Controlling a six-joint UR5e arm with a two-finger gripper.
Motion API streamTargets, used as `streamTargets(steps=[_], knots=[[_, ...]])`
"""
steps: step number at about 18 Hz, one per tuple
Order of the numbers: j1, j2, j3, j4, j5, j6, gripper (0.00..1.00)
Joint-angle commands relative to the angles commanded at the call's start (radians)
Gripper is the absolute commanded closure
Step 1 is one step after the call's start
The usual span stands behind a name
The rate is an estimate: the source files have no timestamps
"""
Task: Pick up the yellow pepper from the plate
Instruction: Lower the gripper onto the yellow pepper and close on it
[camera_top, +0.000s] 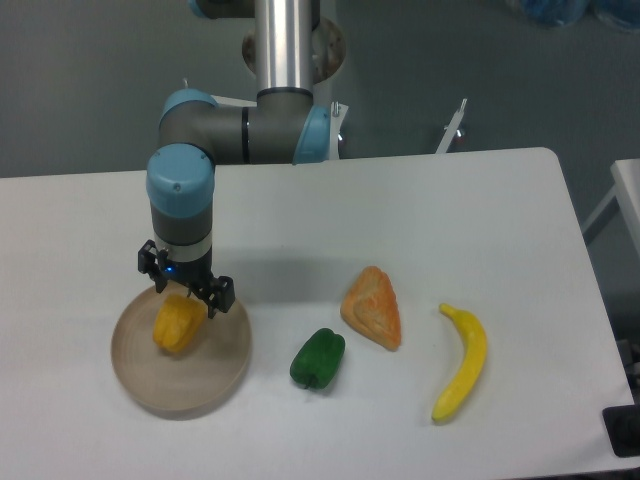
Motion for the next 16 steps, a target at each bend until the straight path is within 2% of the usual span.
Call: streamTargets(steps=[16], knots=[[-0.025,-0.020,0.003,0.005,0.003,-0.005,0.00]])
